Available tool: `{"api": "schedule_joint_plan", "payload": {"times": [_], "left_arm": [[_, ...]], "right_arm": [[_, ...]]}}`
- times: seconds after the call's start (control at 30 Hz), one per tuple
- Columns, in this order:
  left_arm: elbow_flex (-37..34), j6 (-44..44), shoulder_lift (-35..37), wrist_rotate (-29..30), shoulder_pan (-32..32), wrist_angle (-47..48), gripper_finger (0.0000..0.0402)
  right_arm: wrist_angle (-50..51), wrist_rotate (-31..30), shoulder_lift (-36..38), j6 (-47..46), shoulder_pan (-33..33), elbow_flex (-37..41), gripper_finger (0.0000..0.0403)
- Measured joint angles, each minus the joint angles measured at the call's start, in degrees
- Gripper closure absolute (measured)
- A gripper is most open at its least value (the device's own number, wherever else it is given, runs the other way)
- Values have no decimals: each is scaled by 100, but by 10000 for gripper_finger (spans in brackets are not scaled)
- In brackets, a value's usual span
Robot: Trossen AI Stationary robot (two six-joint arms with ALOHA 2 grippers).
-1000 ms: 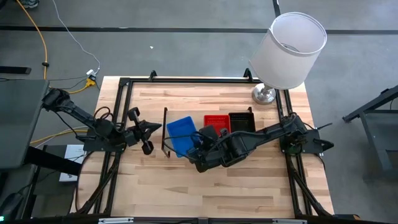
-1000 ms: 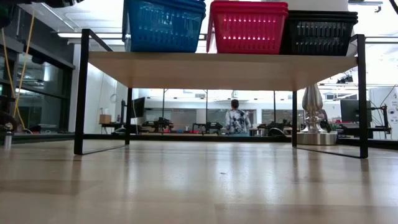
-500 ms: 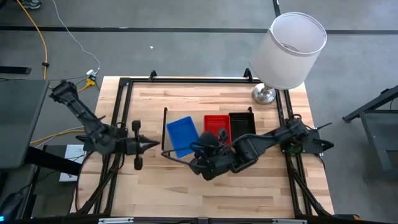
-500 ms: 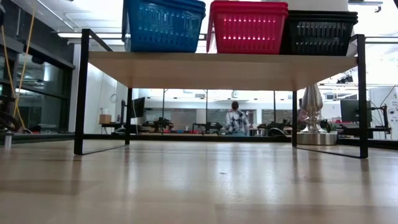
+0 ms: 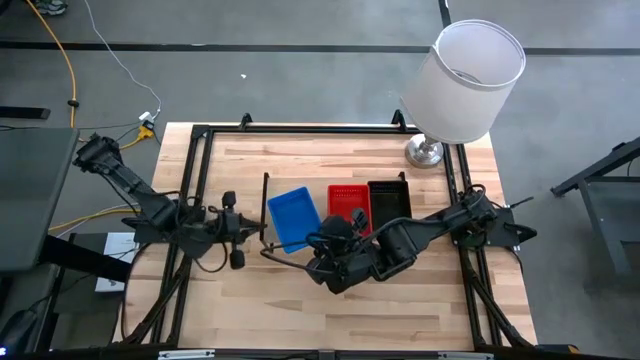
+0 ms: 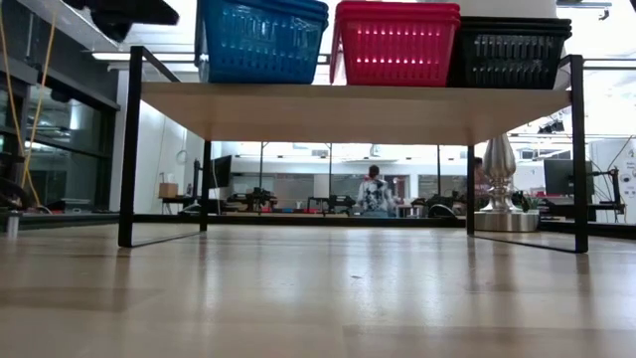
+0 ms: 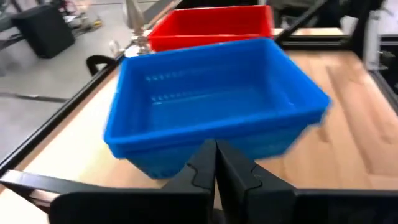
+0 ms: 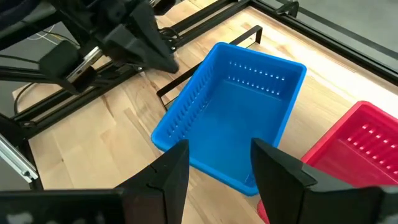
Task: Stack baskets on shelf by color
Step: Stack the blue bin on the blue bins on the shelf
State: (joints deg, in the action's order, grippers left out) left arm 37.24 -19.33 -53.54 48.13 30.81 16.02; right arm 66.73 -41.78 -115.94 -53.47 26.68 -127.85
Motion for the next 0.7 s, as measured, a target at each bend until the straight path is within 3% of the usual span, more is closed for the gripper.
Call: {"api": "schedule_joint_plan", "payload": {"times": [0.23,0.7], "left_arm": [[12,-26,-248,-658,-562,50,401],[12,301,-331,-852,-1600,40,401]], "right_arm": [[38,4,0,2,0,0,245],[36,2,0,62,0,0,245]]}}
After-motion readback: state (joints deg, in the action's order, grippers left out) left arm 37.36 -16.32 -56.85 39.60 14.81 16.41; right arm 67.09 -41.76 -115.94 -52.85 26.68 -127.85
